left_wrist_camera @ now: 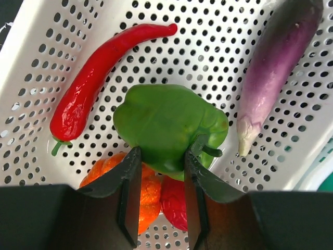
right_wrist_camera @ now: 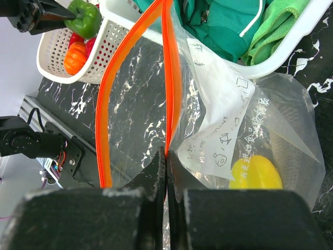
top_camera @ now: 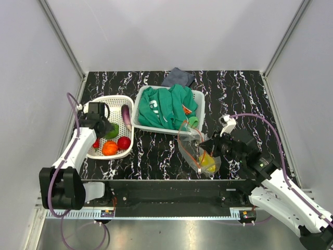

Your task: Open the zip-top bag and remove the fake food

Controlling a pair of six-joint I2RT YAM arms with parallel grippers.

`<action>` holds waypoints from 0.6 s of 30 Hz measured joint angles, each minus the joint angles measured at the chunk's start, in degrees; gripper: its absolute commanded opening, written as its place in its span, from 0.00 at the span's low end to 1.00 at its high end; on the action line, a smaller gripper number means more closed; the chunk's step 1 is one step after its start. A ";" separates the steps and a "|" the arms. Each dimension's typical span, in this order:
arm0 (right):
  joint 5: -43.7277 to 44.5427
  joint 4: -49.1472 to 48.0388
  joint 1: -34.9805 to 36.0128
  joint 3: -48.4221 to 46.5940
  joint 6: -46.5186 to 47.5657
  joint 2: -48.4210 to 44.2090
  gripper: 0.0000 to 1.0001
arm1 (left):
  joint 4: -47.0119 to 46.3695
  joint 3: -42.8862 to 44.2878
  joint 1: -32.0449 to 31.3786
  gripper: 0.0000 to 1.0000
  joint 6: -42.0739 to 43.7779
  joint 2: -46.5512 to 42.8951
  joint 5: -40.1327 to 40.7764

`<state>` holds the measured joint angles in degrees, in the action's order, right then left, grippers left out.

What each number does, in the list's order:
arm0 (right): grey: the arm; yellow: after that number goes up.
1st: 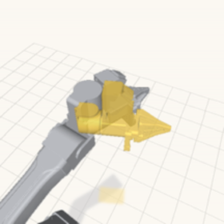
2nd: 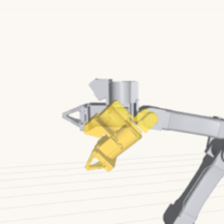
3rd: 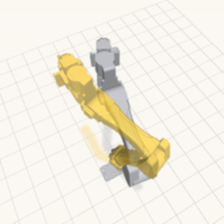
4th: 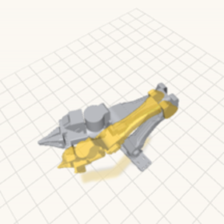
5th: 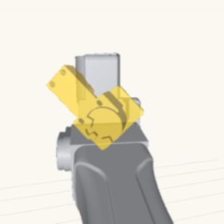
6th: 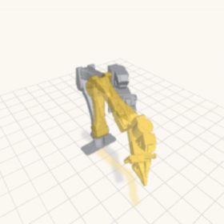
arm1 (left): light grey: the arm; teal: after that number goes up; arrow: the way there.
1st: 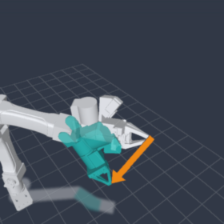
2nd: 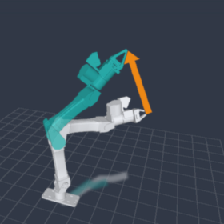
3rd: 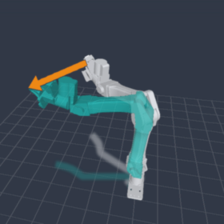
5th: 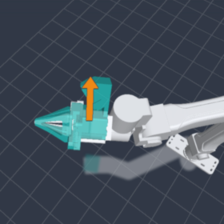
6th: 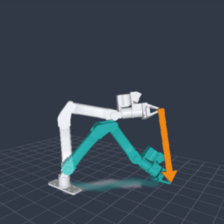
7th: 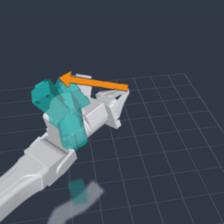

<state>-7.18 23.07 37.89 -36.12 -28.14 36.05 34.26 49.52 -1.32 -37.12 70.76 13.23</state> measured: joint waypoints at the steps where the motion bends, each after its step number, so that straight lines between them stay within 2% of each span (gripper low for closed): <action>1: 0.00 0.00 0.00 0.00 0.00 0.00 0.00 | 0.04 -0.02 -0.02 0.59 0.00 -0.11 0.02; 3: 0.02 0.00 0.00 0.00 -0.02 0.02 0.00 | -0.20 -0.02 -0.02 0.79 0.15 -1.07 0.09; 4: 0.00 0.00 0.00 0.00 -0.02 0.13 0.00 | -0.28 -0.02 -0.02 0.81 0.33 -1.75 0.17; 5: 0.00 0.00 0.00 0.00 -0.02 0.33 0.00 | -0.37 -0.02 -0.02 0.90 0.33 -2.60 0.26; 6: 0.00 0.00 0.00 0.00 -0.02 0.46 0.00 | -0.46 -0.02 -0.02 0.91 0.61 -3.37 0.28; 8: 0.00 0.00 0.00 0.00 -0.02 0.92 0.00 | -0.55 -0.02 -0.02 0.91 0.85 -5.07 0.24; 12: -0.02 0.00 0.00 0.00 -0.02 1.57 0.00 | -0.55 -0.02 -0.02 0.79 1.73 -8.37 -1.51; 14: -0.02 0.00 0.00 0.00 -0.02 1.68 0.00 | -1.01 -0.04 -0.42 0.77 2.43 -11.06 -4.24; 15: -0.02 -0.02 0.00 -0.02 -0.02 1.77 0.00 | -1.36 -0.07 -0.96 0.77 2.71 -12.74 -5.53; 18: -0.02 -0.02 0.00 -0.20 -0.15 2.25 0.00 | -3.54 -0.17 -5.14 0.67 3.26 -17.99 -10.69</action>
<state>-7.20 23.05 37.89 -36.32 -28.29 38.30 30.72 49.34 -6.46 -33.87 52.77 2.55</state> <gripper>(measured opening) 0.009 0.755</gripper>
